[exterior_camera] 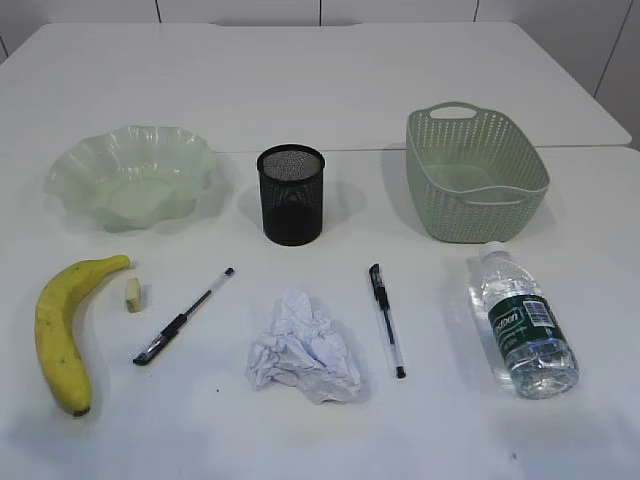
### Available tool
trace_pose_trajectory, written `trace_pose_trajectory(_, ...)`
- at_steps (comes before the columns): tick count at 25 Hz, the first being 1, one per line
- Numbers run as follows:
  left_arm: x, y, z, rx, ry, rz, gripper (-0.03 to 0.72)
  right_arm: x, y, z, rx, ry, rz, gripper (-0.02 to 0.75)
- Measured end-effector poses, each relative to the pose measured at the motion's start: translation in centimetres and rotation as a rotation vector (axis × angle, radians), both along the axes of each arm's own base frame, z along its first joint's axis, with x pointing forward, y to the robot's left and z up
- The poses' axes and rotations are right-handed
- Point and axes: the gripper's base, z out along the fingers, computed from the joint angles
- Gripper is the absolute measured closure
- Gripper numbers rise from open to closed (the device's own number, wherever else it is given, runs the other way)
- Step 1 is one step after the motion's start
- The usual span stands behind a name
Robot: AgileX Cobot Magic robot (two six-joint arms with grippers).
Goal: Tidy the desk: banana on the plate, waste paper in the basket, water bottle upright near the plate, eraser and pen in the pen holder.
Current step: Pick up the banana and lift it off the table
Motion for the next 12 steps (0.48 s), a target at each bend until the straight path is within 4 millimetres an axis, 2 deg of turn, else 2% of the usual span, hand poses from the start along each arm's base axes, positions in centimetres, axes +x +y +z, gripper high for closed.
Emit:
trace_pose_trajectory(5,3.0,-0.1,0.1,-0.023,0.052,0.027,0.293,2.4,0.1,0.5,0.004,-0.005,0.016,0.189)
trace_pose_trajectory(12,6.7,-0.3,0.5,-0.063,0.105,0.066,0.294,5.3,0.6,-0.3,0.004,0.066,0.067,0.189)
